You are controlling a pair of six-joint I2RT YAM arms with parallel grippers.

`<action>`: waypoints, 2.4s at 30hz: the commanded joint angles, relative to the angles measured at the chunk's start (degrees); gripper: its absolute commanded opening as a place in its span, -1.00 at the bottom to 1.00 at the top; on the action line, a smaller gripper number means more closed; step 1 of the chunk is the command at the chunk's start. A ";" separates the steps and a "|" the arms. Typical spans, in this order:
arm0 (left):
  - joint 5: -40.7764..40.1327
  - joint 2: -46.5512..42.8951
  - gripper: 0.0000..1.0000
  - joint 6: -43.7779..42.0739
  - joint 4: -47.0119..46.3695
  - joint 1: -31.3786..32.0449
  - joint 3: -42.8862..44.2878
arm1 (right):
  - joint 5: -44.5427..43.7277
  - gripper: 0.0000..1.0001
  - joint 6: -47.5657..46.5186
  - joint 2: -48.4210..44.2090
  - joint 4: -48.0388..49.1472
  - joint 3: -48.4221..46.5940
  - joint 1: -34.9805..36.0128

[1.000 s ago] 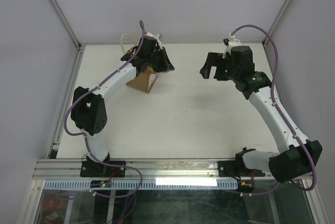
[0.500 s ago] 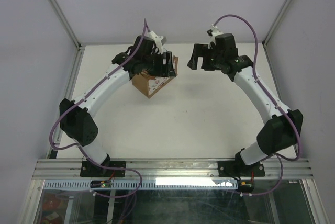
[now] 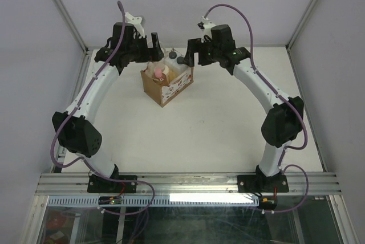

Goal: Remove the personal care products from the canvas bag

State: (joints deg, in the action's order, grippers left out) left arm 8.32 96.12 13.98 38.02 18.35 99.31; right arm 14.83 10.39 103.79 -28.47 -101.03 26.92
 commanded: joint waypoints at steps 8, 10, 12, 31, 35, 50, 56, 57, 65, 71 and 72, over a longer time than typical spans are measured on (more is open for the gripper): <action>-7.54 -1.67 0.98 8.05 -3.75 -8.00 -2.89 | 6.34 0.26 -8.54 9.50 1.93 -11.11 6.01; -8.12 -0.77 0.98 9.23 -3.24 -8.51 -1.97 | 8.38 0.05 -9.59 9.99 2.20 -10.80 5.97; -6.42 0.87 0.98 11.05 -0.57 -10.00 0.93 | 8.31 0.02 -8.25 10.77 2.05 -11.66 6.39; -2.91 4.43 0.98 7.64 3.74 -10.85 2.71 | 0.15 -0.15 -12.15 16.32 -0.88 -12.40 8.24; -2.65 4.68 0.98 6.31 3.82 -10.80 3.20 | -1.24 -0.16 -12.58 18.07 -1.24 -14.12 8.72; -0.50 5.78 0.98 4.46 4.12 -12.43 4.53 | -7.81 -0.21 -14.75 24.02 -2.14 -18.75 10.29; -0.07 5.74 0.98 4.82 4.03 -12.78 3.66 | -11.45 -0.31 -16.54 24.31 -2.64 -18.39 10.57; 0.01 5.87 0.98 4.91 4.07 -12.74 3.81 | -12.09 -0.35 -16.78 24.36 -2.64 -18.55 10.54; 0.47 6.28 0.98 5.05 3.99 -12.83 4.41 | -10.95 -0.71 -16.92 24.63 -1.65 -21.85 10.26; 0.98 6.82 0.98 5.52 3.64 -12.83 4.54 | -8.50 -1.00 -16.36 21.46 -1.39 -22.35 10.03; 1.12 6.93 0.98 5.60 3.66 -12.80 4.64 | -8.27 -1.00 -16.06 20.78 -1.48 -22.34 9.98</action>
State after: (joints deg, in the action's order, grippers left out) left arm 7.86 102.28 19.90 43.51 5.89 101.80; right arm 5.41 -5.91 129.08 -32.88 -119.96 37.65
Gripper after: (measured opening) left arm 0.991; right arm 0.139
